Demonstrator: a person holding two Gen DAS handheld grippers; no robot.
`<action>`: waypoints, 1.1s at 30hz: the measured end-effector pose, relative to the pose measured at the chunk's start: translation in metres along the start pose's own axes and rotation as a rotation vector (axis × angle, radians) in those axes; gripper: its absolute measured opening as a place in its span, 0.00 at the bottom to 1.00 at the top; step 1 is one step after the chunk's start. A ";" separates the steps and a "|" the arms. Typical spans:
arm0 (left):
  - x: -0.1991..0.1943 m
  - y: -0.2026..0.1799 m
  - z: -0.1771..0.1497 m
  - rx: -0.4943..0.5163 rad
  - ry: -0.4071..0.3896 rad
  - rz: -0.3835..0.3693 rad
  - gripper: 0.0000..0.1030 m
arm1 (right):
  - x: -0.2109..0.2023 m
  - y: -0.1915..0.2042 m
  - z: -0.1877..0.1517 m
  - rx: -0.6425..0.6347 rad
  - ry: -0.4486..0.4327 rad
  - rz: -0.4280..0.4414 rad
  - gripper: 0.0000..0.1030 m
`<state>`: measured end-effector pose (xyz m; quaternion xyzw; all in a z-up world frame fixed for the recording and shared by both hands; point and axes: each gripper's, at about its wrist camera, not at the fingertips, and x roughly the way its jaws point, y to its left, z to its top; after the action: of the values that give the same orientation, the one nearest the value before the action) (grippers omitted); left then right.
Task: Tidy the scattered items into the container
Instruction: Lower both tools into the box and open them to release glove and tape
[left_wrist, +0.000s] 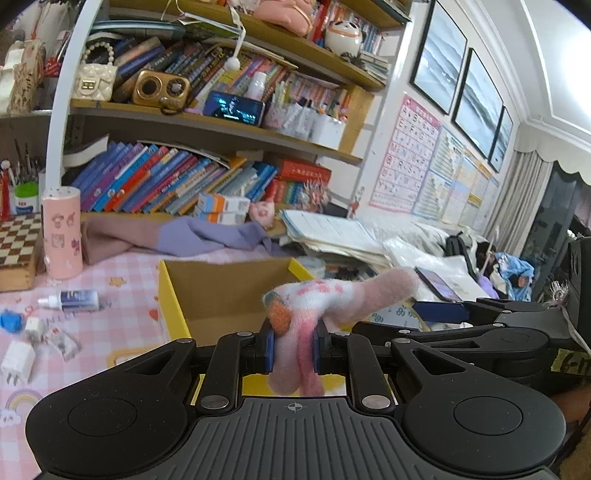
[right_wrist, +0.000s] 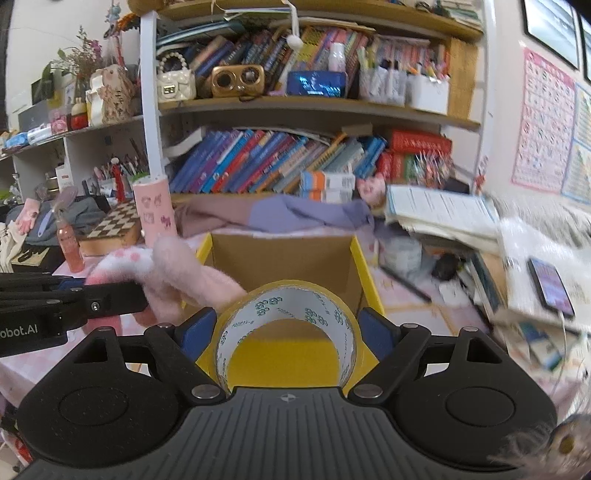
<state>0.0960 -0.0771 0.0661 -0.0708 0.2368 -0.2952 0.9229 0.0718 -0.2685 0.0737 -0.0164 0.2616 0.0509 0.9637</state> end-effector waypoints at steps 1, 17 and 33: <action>0.004 0.001 0.003 -0.002 0.001 0.003 0.17 | 0.006 -0.003 0.004 -0.004 -0.003 0.005 0.80; 0.101 0.018 0.029 0.024 0.089 0.161 0.17 | 0.120 -0.036 0.033 -0.138 0.106 0.141 0.80; 0.190 0.036 0.021 0.118 0.324 0.253 0.20 | 0.223 -0.032 0.021 -0.395 0.321 0.254 0.81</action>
<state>0.2599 -0.1580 -0.0001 0.0619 0.3712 -0.1981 0.9051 0.2767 -0.2789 -0.0211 -0.1788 0.3957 0.2179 0.8741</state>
